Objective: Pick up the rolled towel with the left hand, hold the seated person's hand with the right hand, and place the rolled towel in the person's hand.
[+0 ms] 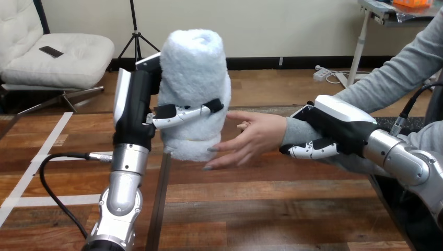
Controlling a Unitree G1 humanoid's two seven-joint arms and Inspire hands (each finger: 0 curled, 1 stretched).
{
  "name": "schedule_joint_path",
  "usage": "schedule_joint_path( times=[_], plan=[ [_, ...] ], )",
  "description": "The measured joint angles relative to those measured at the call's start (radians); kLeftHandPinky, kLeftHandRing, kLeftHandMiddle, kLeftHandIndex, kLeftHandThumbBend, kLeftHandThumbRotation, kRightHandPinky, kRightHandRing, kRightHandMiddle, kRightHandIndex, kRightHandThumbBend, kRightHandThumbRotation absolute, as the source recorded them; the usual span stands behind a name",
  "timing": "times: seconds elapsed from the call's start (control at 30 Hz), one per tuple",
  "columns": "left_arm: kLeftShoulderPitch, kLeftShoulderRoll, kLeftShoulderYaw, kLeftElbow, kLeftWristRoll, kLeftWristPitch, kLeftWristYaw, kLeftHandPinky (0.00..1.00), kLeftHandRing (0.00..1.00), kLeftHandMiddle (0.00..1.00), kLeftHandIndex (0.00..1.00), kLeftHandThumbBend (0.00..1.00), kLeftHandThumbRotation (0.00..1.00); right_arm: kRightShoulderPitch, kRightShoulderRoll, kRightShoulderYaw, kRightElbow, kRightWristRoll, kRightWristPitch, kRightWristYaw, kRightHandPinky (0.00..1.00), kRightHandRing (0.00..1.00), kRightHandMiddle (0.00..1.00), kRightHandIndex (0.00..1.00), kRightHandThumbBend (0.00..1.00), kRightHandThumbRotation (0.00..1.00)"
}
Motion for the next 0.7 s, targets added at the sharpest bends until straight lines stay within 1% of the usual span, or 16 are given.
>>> schedule_joint_path(
  times=[0.43, 0.7],
  plan=[
    [0.0, -0.011, -0.001, 0.0, -0.006, 0.0, 0.002, 0.3, 0.34, 0.39, 0.4, 0.55, 0.0, -0.001, 0.006, 0.0, -0.002, 0.0, -0.001, 0.001, 0.29, 0.34, 0.4, 0.44, 0.37, 0.42],
    [0.0, -0.017, -0.001, 0.0, -0.006, 0.0, 0.002, 0.3, 0.34, 0.39, 0.4, 0.56, 0.0, -0.002, 0.01, 0.0, -0.002, 0.0, 0.0, 0.008, 0.29, 0.34, 0.41, 0.44, 0.37, 0.45]
  ],
)
